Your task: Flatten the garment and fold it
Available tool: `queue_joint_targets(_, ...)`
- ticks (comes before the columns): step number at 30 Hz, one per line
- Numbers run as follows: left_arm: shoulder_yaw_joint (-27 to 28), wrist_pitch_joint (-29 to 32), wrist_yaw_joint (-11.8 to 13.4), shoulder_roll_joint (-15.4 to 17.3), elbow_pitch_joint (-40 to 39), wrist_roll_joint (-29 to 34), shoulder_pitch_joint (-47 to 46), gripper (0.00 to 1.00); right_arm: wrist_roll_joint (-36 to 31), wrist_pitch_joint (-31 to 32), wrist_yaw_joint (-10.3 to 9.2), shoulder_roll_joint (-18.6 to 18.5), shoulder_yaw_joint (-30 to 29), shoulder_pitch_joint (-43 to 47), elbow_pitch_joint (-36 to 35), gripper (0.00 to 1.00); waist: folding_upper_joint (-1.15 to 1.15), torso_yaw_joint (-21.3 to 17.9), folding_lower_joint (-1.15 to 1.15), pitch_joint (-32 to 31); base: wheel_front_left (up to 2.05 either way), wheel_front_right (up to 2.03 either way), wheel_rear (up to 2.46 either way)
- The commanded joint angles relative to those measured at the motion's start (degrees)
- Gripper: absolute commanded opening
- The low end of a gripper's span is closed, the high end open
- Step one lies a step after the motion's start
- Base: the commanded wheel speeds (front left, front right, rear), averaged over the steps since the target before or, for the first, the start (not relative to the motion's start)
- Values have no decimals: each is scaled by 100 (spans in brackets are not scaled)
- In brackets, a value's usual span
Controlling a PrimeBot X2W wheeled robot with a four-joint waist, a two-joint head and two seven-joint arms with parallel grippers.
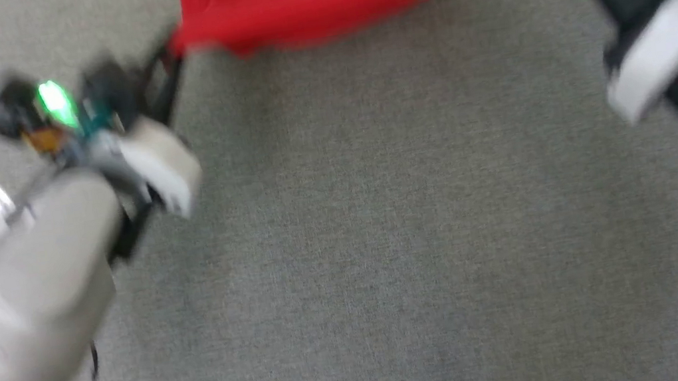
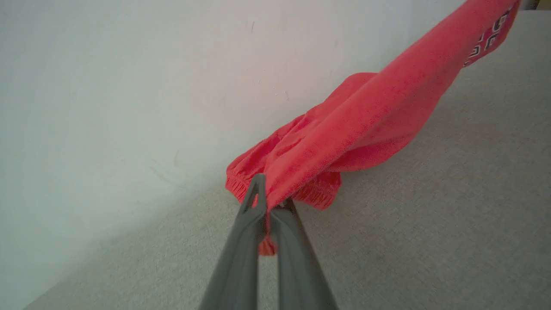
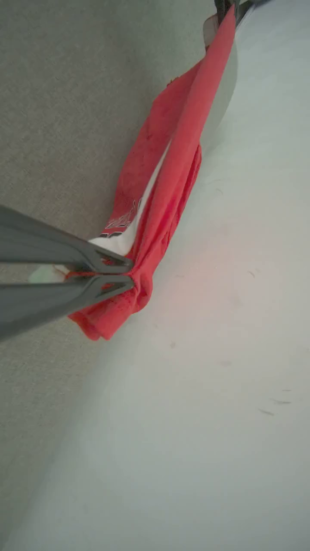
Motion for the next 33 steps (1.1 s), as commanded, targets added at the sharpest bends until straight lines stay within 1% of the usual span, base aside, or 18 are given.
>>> queue_joint_targets(1,3,-22,130,98,-155,-74,329,0,83,-36,-15,-150,6,347,-130,0,0,-57,1,-499,0,0,0)
queue_joint_targets(4,-98,-29,276,244,-596,-169,1121,0,185,2,-15,-386,112,1171,-558,0,0,-51,1,-828,0,0,0)
queue_joint_targets(5,-124,-29,311,295,-728,-227,1344,0,216,9,-15,-467,50,1437,-689,0,0,-40,1,-913,0,0,0)
queue_joint_targets(7,-154,-30,466,439,-951,-272,1737,0,249,91,-15,-607,-7,1983,-950,0,0,-53,1,-1115,0,0,0)
queue_joint_targets(11,-301,25,726,627,-1379,-416,2514,0,269,278,-15,-693,-319,3046,-1438,0,0,-84,1,-1421,0,0,0)
queue_joint_targets(13,-372,70,907,747,-1542,-439,2849,0,253,409,-15,-663,-439,3607,-1688,0,0,-83,1,-1565,0,0,0)
queue_joint_targets(18,-548,234,1244,992,-1979,-658,3714,0,55,740,-15,-439,-817,4857,-2339,0,0,-97,1,-1871,0,0,0)
queue_joint_targets(19,-548,234,1244,992,-1979,-658,3714,0,55,740,-15,-439,-817,4857,-2339,0,0,-97,1,-1871,0,0,0)
queue_joint_targets(24,-656,392,1590,1250,-2473,-758,4262,0,-112,1125,-15,-136,-1359,5971,-2870,0,0,23,1,-2089,0,0,0)
queue_joint_targets(26,-703,453,1653,1308,-2671,-771,4373,0,-226,1210,-15,-81,-1533,6268,-3049,0,0,72,1,-2107,0,0,0)
queue_joint_targets(29,-706,480,1712,1290,-2859,-759,4364,0,-391,1287,-15,20,-1704,6328,-3228,0,0,119,1,-2086,0,0,0)
queue_joint_targets(31,-683,489,1685,1246,-2884,-729,4239,0,-437,1327,-15,82,-1789,6175,-3265,0,0,152,1,-2048,0,0,0)
queue_joint_targets(33,-664,508,1599,1194,-2861,-668,4030,0,-525,1340,-15,59,-1794,5905,-3275,0,0,192,1,-1975,0,0,0)
